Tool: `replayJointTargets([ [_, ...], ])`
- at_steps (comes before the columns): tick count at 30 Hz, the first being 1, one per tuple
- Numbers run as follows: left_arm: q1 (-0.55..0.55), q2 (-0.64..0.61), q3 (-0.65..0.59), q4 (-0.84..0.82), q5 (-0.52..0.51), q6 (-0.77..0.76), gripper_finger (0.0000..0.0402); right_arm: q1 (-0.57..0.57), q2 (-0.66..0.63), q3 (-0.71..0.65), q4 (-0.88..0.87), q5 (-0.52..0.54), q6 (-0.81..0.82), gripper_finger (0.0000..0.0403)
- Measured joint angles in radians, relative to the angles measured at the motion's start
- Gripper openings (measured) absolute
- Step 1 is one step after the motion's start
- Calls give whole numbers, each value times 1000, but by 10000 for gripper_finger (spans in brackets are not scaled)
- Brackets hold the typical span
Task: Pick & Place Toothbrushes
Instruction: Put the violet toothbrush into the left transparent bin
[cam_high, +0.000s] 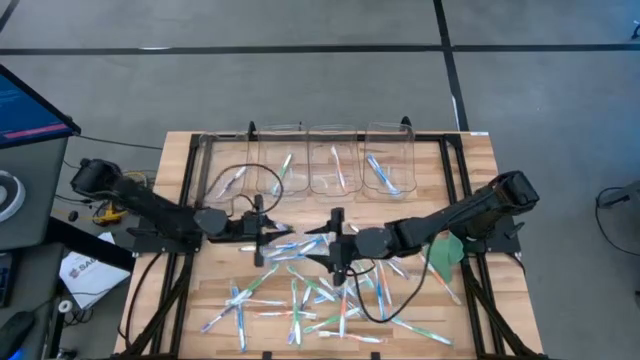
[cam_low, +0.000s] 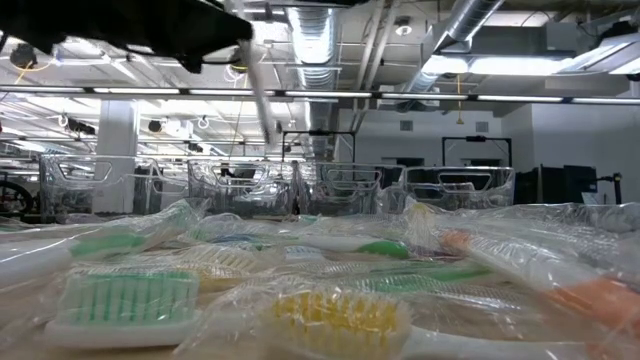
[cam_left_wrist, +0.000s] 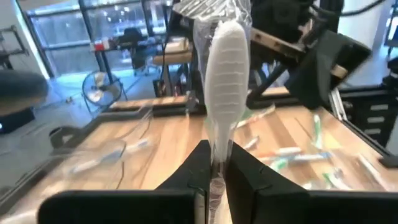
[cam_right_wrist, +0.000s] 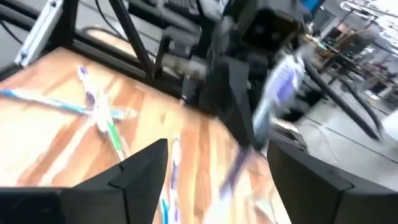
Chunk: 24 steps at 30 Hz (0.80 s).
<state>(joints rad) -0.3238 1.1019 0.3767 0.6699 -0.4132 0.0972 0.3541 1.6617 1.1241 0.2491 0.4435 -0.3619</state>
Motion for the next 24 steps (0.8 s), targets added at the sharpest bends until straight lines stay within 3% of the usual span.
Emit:
replayJointTargets([
  [4, -35, -197, 0, -245, -75, -8, 17, 44, -44, 0, -76, 100, 21, 270],
  [8, -73, -356, 17, -419, -194, -4, 17, 73, -64, 0, -115, 112, 23, 270],
  [11, -92, -427, 109, -644, -333, 27, 17, 82, -64, 0, -115, 112, 23, 270],
  [14, -95, -441, 227, -891, -491, 19, 17, 82, -64, 0, -115, 112, 23, 270],
  [17, -80, -425, 342, -1077, -584, -28, 17, 74, -64, 0, -119, 112, 35, 270],
  [24, 68, -362, 568, -1527, -563, -278, 17, 47, -64, 0, -173, 110, 109, 270],
])
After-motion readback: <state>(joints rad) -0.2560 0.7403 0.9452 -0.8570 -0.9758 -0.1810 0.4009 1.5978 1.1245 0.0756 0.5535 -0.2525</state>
